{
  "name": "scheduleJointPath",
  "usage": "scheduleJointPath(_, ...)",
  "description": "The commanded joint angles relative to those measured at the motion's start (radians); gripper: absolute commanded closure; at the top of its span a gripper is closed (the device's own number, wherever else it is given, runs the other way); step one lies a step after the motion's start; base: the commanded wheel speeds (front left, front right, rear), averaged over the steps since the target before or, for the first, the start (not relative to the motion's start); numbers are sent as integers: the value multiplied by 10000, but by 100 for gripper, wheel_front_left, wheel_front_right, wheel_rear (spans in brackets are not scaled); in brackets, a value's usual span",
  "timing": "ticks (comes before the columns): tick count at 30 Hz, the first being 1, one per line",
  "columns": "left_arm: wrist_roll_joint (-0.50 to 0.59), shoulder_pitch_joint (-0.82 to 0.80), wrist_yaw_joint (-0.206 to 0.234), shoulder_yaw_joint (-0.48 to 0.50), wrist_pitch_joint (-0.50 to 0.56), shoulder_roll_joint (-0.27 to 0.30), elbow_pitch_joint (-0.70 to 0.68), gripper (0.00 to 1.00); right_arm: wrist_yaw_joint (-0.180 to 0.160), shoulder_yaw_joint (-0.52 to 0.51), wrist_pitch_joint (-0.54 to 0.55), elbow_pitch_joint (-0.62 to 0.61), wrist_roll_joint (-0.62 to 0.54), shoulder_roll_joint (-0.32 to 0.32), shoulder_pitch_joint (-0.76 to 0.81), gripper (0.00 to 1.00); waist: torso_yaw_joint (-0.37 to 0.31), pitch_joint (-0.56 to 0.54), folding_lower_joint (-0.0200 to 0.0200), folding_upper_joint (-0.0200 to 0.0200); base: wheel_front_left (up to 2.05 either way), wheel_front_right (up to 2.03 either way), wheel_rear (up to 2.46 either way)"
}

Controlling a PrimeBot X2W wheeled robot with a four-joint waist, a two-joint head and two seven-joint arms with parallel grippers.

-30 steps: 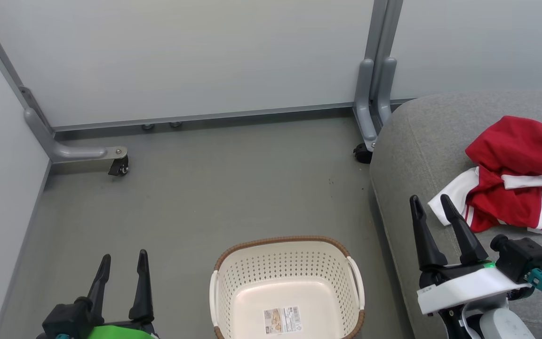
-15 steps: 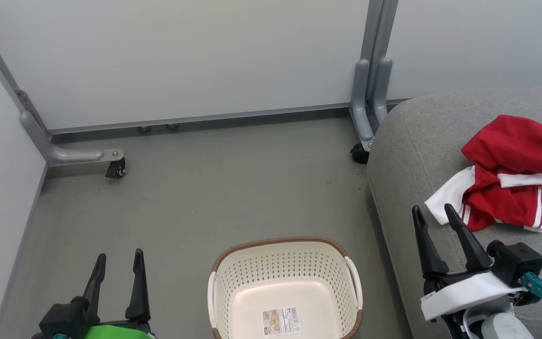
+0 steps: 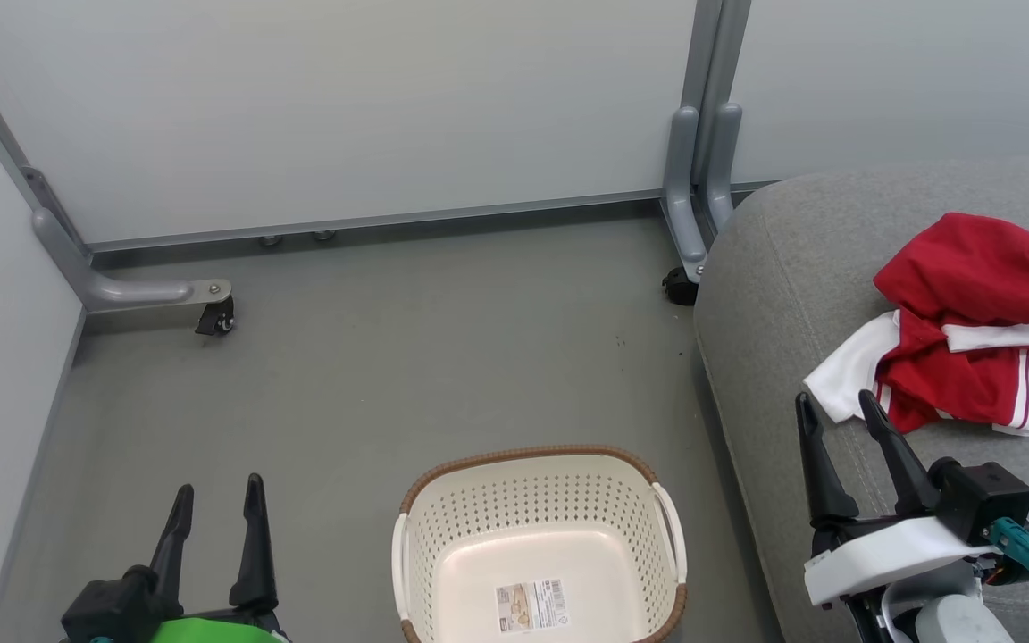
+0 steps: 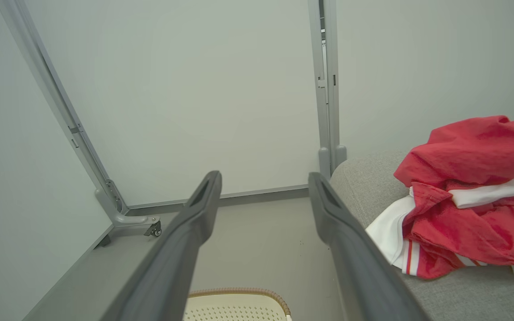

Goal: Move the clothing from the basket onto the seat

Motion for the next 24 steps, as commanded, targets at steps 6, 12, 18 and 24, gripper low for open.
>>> scheduleJointPath(6,-508,116,6,139,-1,13,76,0,-1,-3,0,0,40,2,-90,0,8,16,0,0,0,0,0)
scheduleJointPath(12,-34,48,6,261,-1,13,-204,0,-1,25,0,-43,148,13,-110,0,37,30,0,0,0,0,0)
scheduleJointPath(18,47,147,63,496,1,13,-233,0,1,93,0,-86,220,17,-133,0,39,81,0,0,0,0,0)
scheduleJointPath(24,-152,176,19,340,-1,18,-52,0,-1,115,0,-62,234,22,-136,0,-9,128,0,0,0,0,0)
